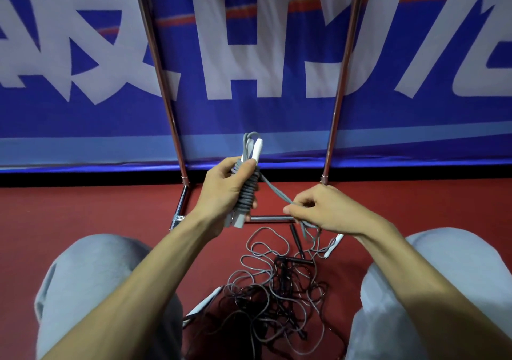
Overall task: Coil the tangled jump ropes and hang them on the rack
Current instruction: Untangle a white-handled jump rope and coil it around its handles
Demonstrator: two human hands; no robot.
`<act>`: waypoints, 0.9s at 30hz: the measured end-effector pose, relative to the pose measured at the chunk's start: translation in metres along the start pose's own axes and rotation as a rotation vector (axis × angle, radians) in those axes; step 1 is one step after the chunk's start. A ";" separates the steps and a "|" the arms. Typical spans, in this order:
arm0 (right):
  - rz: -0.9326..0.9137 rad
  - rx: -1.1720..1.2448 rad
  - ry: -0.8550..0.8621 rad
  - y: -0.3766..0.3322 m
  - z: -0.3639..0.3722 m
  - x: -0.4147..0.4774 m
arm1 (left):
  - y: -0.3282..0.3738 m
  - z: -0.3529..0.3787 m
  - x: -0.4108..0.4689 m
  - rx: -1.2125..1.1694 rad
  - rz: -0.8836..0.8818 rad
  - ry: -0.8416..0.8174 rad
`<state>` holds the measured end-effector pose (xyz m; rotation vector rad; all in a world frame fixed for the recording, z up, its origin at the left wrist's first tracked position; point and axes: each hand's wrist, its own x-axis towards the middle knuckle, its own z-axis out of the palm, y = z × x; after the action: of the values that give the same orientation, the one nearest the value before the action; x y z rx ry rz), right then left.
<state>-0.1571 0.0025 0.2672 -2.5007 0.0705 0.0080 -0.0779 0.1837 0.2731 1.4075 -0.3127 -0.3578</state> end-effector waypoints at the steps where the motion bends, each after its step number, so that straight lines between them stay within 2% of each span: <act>1: 0.013 -0.011 -0.032 0.001 0.000 0.000 | -0.002 0.000 0.001 0.026 0.002 0.016; 5: 0.096 -0.007 -0.169 -0.001 -0.005 -0.005 | -0.008 -0.007 0.007 0.207 0.078 0.056; 8: 0.099 -0.070 -0.241 -0.002 -0.011 -0.012 | -0.015 -0.016 0.011 0.781 0.322 0.085; 10: 0.028 -0.127 -0.236 -0.007 -0.013 -0.017 | -0.019 -0.020 0.013 1.083 0.410 0.045; 15: -0.197 -0.298 -0.193 -0.014 -0.006 -0.020 | -0.026 -0.016 0.013 1.461 0.415 -0.135; 18: -0.231 -0.374 -0.139 -0.022 0.000 -0.020 | -0.031 -0.010 0.009 1.591 0.409 -0.288; 21: -0.204 -0.462 0.089 -0.026 -0.003 -0.021 | -0.034 -0.001 0.004 1.626 0.403 -0.402; 23: -0.197 -0.467 0.207 -0.024 -0.006 -0.020 | -0.034 0.004 0.000 1.595 0.433 -0.422; 27: -0.171 -0.449 0.306 -0.016 -0.007 -0.017 | -0.027 0.008 -0.004 1.527 0.457 -0.422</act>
<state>-0.1736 0.0116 0.2830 -2.9266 -0.0230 -0.4785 -0.0863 0.1752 0.2471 2.6351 -1.4318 0.0473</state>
